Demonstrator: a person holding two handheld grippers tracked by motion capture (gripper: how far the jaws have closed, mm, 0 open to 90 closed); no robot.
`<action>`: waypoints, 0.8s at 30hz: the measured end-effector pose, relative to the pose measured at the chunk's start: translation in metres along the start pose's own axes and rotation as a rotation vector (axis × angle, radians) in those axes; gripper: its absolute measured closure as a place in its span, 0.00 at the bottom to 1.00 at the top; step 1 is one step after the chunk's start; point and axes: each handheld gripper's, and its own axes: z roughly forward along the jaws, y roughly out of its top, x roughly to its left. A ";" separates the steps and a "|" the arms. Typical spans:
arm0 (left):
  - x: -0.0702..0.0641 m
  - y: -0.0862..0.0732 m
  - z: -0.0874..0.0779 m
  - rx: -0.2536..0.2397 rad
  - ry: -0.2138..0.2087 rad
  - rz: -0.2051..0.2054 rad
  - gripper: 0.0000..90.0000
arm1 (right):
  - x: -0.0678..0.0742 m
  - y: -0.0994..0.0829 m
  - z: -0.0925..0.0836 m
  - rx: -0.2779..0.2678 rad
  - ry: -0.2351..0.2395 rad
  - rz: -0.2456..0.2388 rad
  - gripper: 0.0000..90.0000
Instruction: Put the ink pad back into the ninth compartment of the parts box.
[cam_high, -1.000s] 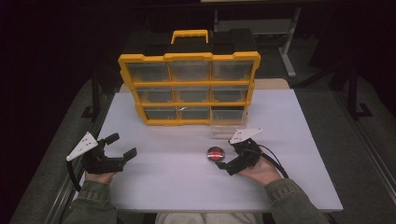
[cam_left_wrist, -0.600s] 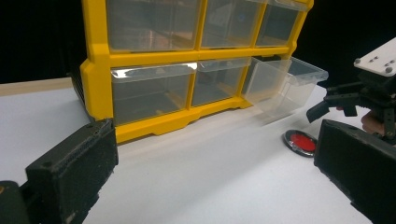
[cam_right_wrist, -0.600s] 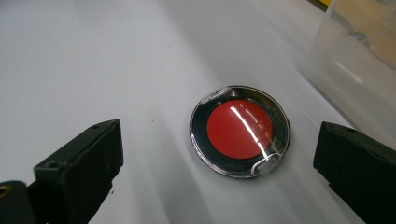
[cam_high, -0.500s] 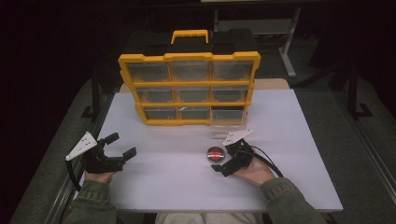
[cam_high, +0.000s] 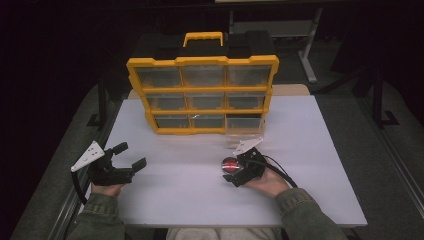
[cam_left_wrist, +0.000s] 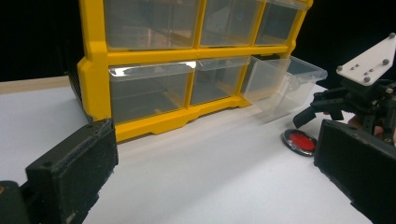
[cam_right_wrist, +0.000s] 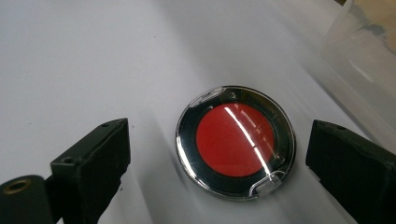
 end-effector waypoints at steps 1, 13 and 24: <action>0.000 0.000 0.000 0.000 0.000 0.000 0.00 | 0.000 0.000 0.001 0.001 -0.002 0.000 0.07; 0.000 -0.001 -0.001 -0.003 -0.004 -0.006 0.00 | -0.003 0.001 0.007 -0.021 -0.024 0.022 0.16; 0.000 -0.001 -0.001 -0.007 -0.003 -0.007 0.00 | -0.005 0.000 0.007 -0.026 -0.046 0.019 0.27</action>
